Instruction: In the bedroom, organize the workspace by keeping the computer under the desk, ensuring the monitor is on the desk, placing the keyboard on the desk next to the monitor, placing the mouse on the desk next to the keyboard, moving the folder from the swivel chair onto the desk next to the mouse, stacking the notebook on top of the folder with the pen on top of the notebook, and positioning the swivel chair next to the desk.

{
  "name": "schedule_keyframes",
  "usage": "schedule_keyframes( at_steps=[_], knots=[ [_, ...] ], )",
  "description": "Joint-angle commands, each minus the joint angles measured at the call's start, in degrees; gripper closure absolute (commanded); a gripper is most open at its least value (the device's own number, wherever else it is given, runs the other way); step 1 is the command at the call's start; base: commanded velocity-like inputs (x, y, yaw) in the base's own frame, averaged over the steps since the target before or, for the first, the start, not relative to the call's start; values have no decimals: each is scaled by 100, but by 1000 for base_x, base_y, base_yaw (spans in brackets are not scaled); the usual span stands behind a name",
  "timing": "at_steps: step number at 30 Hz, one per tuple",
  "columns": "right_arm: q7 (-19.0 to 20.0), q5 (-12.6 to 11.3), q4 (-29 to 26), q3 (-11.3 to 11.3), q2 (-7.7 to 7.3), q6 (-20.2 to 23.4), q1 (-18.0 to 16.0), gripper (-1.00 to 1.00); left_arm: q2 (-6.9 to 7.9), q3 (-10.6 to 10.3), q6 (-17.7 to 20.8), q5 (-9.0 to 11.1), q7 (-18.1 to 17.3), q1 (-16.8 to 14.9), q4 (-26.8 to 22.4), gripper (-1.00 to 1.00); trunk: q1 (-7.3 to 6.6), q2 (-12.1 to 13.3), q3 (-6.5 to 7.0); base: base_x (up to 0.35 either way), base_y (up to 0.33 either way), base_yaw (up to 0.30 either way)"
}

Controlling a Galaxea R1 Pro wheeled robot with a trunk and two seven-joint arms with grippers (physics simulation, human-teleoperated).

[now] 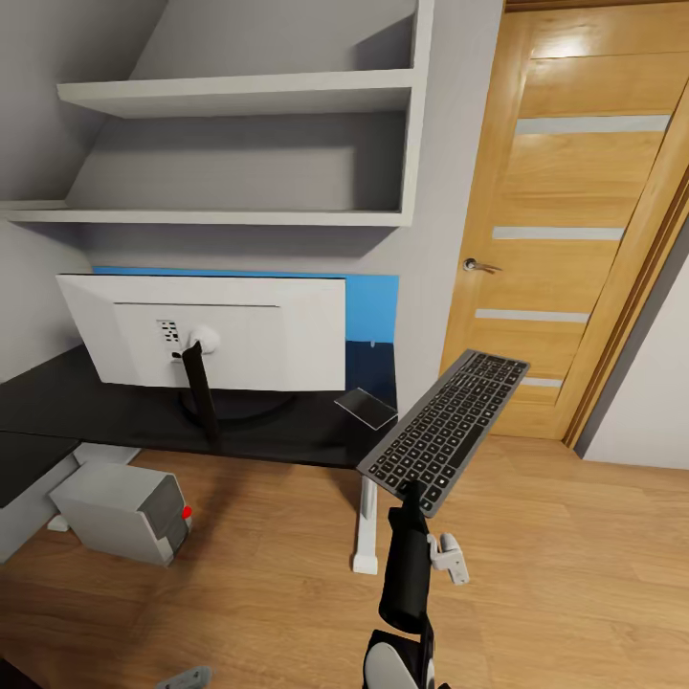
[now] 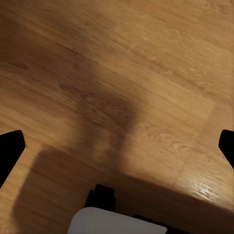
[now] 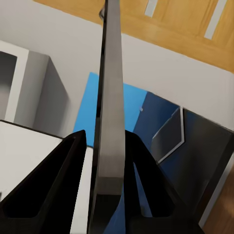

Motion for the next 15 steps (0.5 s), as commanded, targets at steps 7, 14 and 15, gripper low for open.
schedule_keyframes(
  at_steps=[7, 14, 15],
  knots=[
    [-55, 47, -1, 1, -7, -23, -6, 100, 6, -24, 2, 55, 38, -2, -10, -100, 0, -4, -6, 155, 257, -148],
    [-54, 48, -1, 0, -7, -23, -6, 100, 15, -22, -268, 61, 42, -2, -10, -100, 0, -4, -6, 156, 183, -255],
    [-54, 48, -1, 0, -7, -23, -6, 100, 17, -23, -278, 62, 43, -2, -10, -100, 0, -4, -6, 39, 43, -262]
  ],
)
